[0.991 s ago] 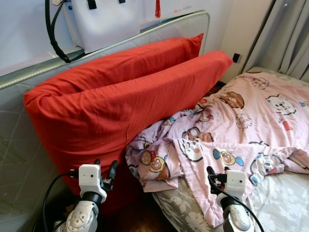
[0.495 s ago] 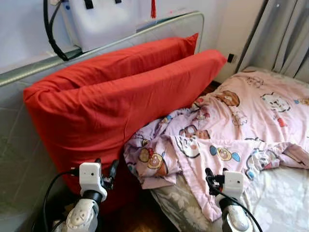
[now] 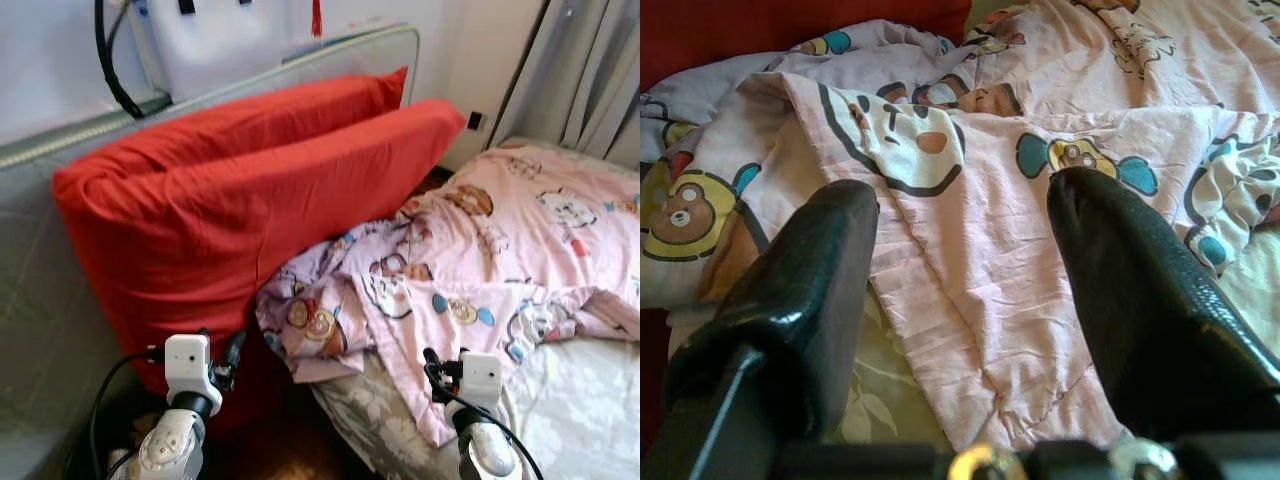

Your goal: Clean up the room

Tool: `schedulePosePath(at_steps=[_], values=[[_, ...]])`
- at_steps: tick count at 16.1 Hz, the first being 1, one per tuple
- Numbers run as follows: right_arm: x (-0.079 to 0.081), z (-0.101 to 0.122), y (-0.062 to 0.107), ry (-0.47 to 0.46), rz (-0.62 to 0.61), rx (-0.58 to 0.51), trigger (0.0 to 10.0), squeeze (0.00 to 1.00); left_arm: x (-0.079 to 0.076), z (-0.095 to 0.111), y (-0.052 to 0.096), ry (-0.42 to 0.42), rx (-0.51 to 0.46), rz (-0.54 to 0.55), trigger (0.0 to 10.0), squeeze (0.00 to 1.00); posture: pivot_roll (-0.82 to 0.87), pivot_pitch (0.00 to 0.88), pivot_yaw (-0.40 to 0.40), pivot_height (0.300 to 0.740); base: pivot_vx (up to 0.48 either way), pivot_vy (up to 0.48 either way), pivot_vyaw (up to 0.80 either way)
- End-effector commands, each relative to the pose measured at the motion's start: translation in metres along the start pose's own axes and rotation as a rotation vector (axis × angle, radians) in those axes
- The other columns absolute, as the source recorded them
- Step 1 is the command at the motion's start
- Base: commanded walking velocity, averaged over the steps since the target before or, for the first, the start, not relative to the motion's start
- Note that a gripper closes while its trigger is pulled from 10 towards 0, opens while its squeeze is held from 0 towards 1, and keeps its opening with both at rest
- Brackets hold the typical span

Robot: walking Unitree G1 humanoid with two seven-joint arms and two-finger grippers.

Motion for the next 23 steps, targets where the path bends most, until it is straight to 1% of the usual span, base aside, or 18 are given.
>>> schedulePosePath(at_steps=[1,9,13,17,23], values=[[0.000,0.004,-0.001,0.004,0.002,-0.018,10.0,0.00,-0.004,0.004,-0.002,0.005,-0.010,-0.007,10.0,0.00,0.02,0.012,-0.007,0.660,0.000,0.000,0.00],[0.004,-0.001,-0.003,0.013,0.030,0.014,10.0,0.00,-0.007,0.003,-0.003,0.011,-0.007,-0.010,10.0,0.00,0.03,0.020,-0.014,0.660,0.000,0.000,0.00],[0.006,-0.007,-0.004,0.025,0.048,0.051,10.0,0.00,-0.010,0.003,-0.004,0.014,-0.004,-0.015,10.0,0.00,0.03,0.022,-0.016,0.660,0.000,0.000,0.00],[0.009,-0.006,-0.004,0.007,0.057,0.034,10.0,0.00,-0.011,0.003,-0.004,0.014,-0.001,-0.021,10.0,0.00,0.03,0.025,-0.014,0.660,0.000,0.000,0.00],[0.013,-0.008,-0.004,-0.002,0.077,0.042,10.0,0.00,-0.013,0.002,-0.005,0.016,0.011,-0.028,10.0,0.00,0.03,0.026,-0.009,0.660,0.000,0.000,0.00]])
Point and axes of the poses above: a point about 5 cm out from each wrist's last joint towards the gripper, its own y axis pointing back from the gripper into the wrist, its own z axis along the axis of the wrist's last joint, x = y × z, the point moved 3 cm from there along -y, pointing out of the wrist towards the gripper, and after that the axes turned 15 degrees about y, right-handed, at the moved point
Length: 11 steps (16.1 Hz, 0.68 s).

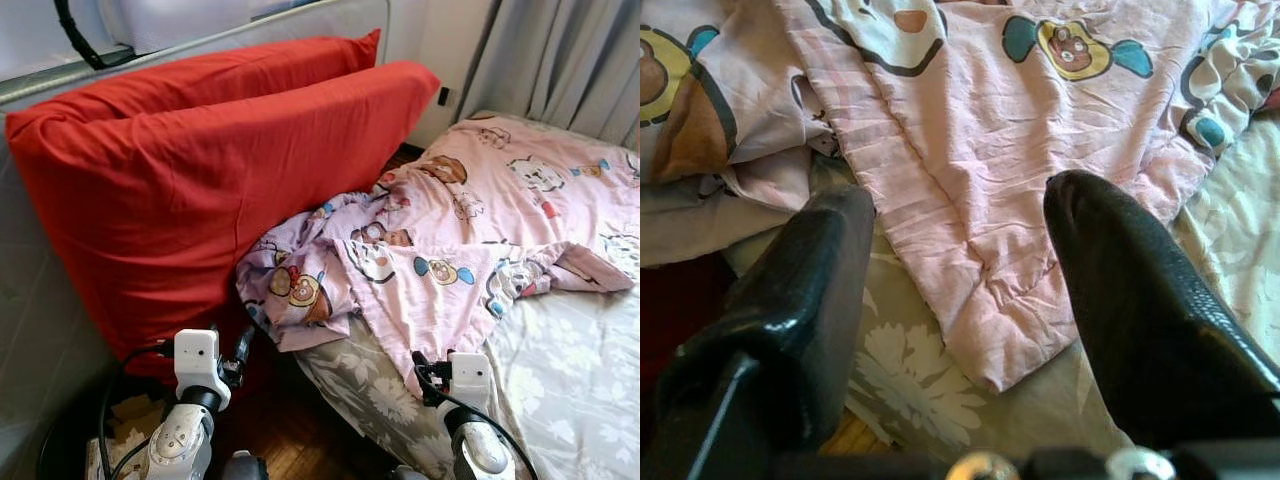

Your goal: Clean up the room

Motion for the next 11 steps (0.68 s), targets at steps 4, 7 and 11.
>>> schedulePosePath(at_steps=[4,7,11], values=[[0.0026,-0.0039,-0.0020,0.013,0.012,0.036,10.0,0.00,-0.0022,0.0013,-0.0011,0.010,0.007,-0.012,10.0,0.00,0.03,0.026,-0.006,0.650,0.000,0.000,0.00],[0.0016,-0.0018,-0.0010,0.001,0.002,0.010,10.0,0.00,-0.0020,0.0005,-0.0016,0.009,0.012,-0.013,10.0,0.00,0.03,0.027,-0.004,0.630,0.000,0.000,0.00],[0.0014,-0.0020,-0.0014,-0.001,0.003,0.012,10.0,0.00,-0.0028,0.0006,-0.0020,0.005,0.014,-0.019,10.0,0.00,0.03,0.027,-0.003,0.630,0.000,0.000,0.00]])
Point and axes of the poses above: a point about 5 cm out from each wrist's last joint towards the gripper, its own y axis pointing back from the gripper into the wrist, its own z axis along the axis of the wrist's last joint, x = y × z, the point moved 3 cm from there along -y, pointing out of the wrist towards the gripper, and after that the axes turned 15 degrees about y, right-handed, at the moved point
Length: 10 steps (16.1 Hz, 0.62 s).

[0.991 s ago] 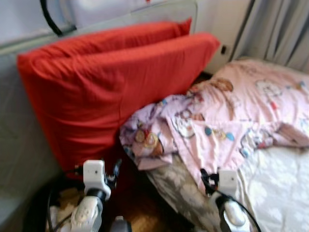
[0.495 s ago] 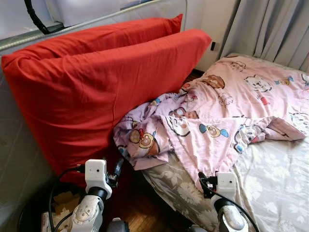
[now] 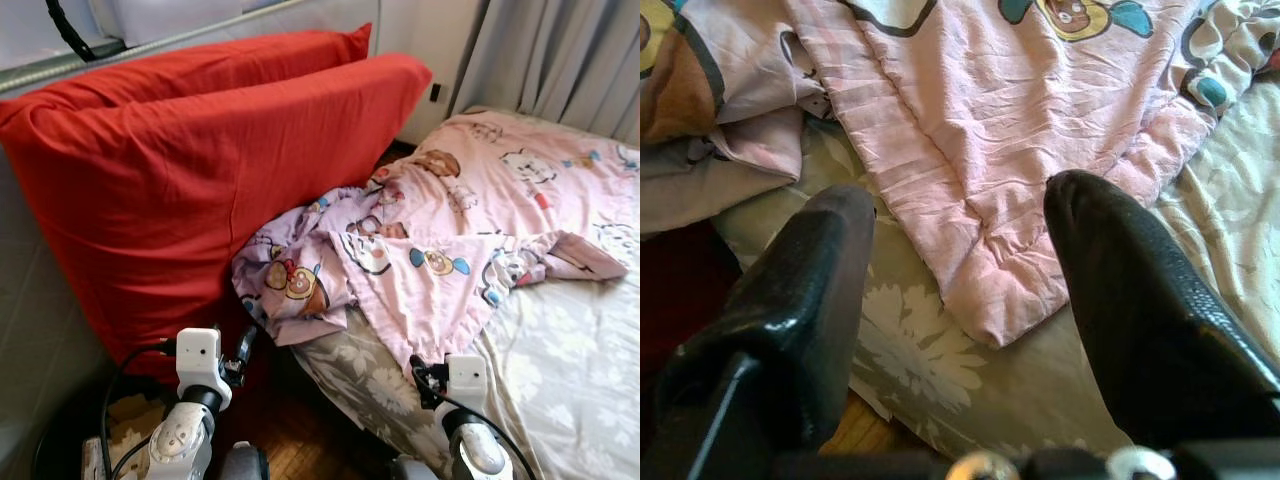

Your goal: Clean up the room

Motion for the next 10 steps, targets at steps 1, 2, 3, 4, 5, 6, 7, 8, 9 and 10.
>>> schedulePosePath(at_steps=[1,2,3,4,5,6,7,8,9,10], values=[[-0.0011,0.0012,-0.0005,-0.006,-0.005,-0.006,10.0,0.00,-0.0019,0.0000,-0.0010,0.007,0.008,-0.009,10.0,0.00,0.03,0.025,-0.003,0.630,0.000,0.000,0.00],[-0.0007,0.0014,-0.0007,-0.006,-0.001,-0.008,10.0,0.00,-0.0018,0.0000,-0.0011,0.003,0.009,-0.007,10.0,0.00,0.03,0.025,-0.003,0.630,0.240,0.000,0.00],[-0.0002,0.0017,-0.0009,-0.006,0.004,-0.010,10.0,0.00,-0.0018,0.0001,-0.0012,0.001,0.008,-0.007,10.0,0.00,0.03,0.023,-0.004,0.630,0.281,0.000,0.00],[0.0008,0.0027,-0.0016,0.002,0.014,-0.014,10.0,0.00,-0.0032,0.0000,-0.0023,-0.002,0.009,-0.013,10.0,0.00,0.03,0.023,-0.004,0.630,0.304,0.000,0.00],[0.0018,0.0037,-0.0020,0.009,0.020,-0.019,10.0,0.00,-0.0047,-0.0003,-0.0030,-0.006,0.010,-0.020,10.0,0.00,0.03,0.024,-0.003,0.630,0.311,0.000,0.00],[0.0026,0.0044,-0.0019,0.014,0.023,-0.024,10.0,0.00,-0.0054,-0.0003,-0.0031,-0.005,0.009,-0.021,10.0,0.00,0.03,0.024,-0.003,0.630,0.315,0.000,0.00],[0.0036,0.0049,-0.0014,0.018,0.028,-0.031,10.0,0.00,-0.0057,-0.0002,-0.0031,-0.004,0.009,-0.022,10.0,0.00,0.03,0.024,-0.003,0.630,0.319,0.000,0.00],[0.0049,0.0049,-0.0008,0.021,0.032,-0.034,10.0,0.00,-0.0057,0.0000,-0.0032,-0.004,0.008,-0.023,10.0,0.00,0.03,0.026,-0.003,0.630,0.326,0.000,0.80],[0.0059,0.0064,-0.0004,0.025,0.036,-0.045,10.0,0.00,-0.0058,0.0002,-0.0032,-0.004,0.008,-0.024,10.0,0.00,0.03,0.026,-0.003,0.630,0.326,0.000,0.80],[0.0064,0.0072,-0.0005,0.021,0.037,-0.049,10.0,0.00,-0.0057,0.0002,-0.0033,-0.004,0.008,-0.024,10.0,0.00,0.03,0.027,-0.002,0.630,0.326,0.000,0.59]])
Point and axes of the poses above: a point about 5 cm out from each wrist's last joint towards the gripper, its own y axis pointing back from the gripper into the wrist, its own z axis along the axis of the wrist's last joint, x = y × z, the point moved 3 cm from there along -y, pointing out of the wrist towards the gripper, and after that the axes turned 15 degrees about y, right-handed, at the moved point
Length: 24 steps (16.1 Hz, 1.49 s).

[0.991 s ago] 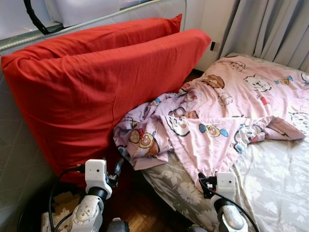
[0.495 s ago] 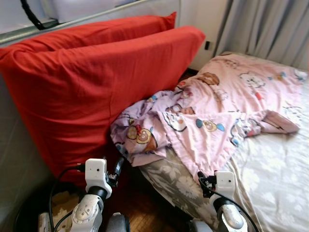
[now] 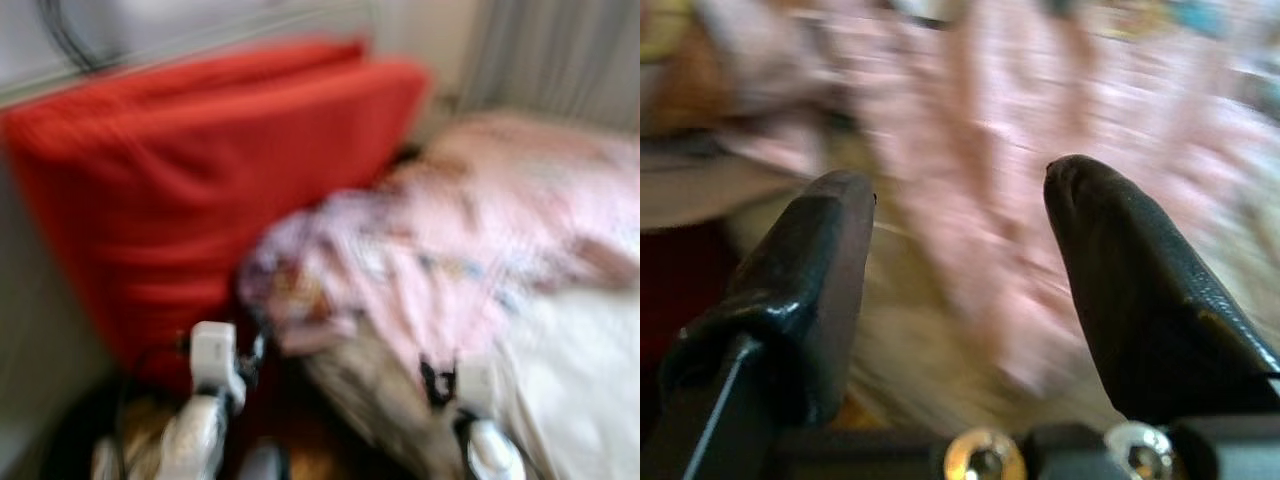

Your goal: Clean up the room

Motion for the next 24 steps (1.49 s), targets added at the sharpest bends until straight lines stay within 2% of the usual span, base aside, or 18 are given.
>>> schedulePosePath(at_steps=[1,5,8,11,14,15,16,17,21,24], values=[[0.006,0.010,-0.004,-0.002,0.016,-0.039,10.0,0.00,0.004,0.002,0.000,-0.002,0.002,0.014,10.0,0.00,0.03,0.027,-0.002,0.630,0.330,0.000,0.00],[0.008,0.011,-0.004,-0.003,0.024,-0.042,10.0,0.00,0.003,0.002,-0.001,-0.001,0.001,0.009,10.0,0.00,0.03,0.027,-0.002,0.630,0.334,0.000,0.00],[0.007,0.005,-0.004,0.005,0.015,-0.003,10.0,0.00,0.002,0.002,-0.001,0.000,-0.001,0.005,10.0,0.00,0.03,0.029,-0.002,0.630,0.111,0.000,0.00],[0.008,-0.007,-0.004,0.002,0.021,0.084,10.0,0.00,0.001,0.001,-0.001,0.001,0.006,-0.001,10.0,0.00,0.03,0.036,0.001,0.630,0.000,0.000,0.00],[0.006,-0.018,-0.006,-0.057,0.004,0.201,10.0,0.00,0.001,0.001,-0.001,0.001,0.010,-0.006,10.0,0.00,0.04,0.042,0.006,0.630,0.000,0.000,0.00],[0.006,-0.021,-0.008,-0.096,0.003,0.241,10.0,0.83,0.001,0.001,-0.001,0.000,0.010,-0.008,10.0,0.00,0.05,0.049,0.010,0.630,0.000,0.000,0.00],[0.006,-0.021,-0.008,-0.096,-0.001,0.252,10.0,0.83,0.001,0.001,0.000,0.000,0.010,-0.008,10.0,0.00,0.05,0.049,0.010,0.630,0.000,0.000,0.00],[0.006,-0.023,-0.009,-0.125,0.001,0.274,10.0,1.00,0.000,0.001,0.000,-0.001,0.012,-0.010,10.0,0.00,0.05,0.053,0.013,0.630,0.000,0.000,0.00],[-0.003,-0.023,-0.014,-0.298,-0.110,0.348,10.0,1.00,-0.001,0.002,0.001,-0.007,0.018,-0.019,10.0,0.00,0.07,0.075,0.029,0.630,0.000,0.000,0.00],[-0.004,-0.019,-0.018,-0.313,-0.115,0.361,10.0,1.00,-0.002,0.004,0.001,-0.012,0.017,-0.022,10.0,0.00,0.09,0.095,0.034,0.630,0.000,0.000,0.00]])
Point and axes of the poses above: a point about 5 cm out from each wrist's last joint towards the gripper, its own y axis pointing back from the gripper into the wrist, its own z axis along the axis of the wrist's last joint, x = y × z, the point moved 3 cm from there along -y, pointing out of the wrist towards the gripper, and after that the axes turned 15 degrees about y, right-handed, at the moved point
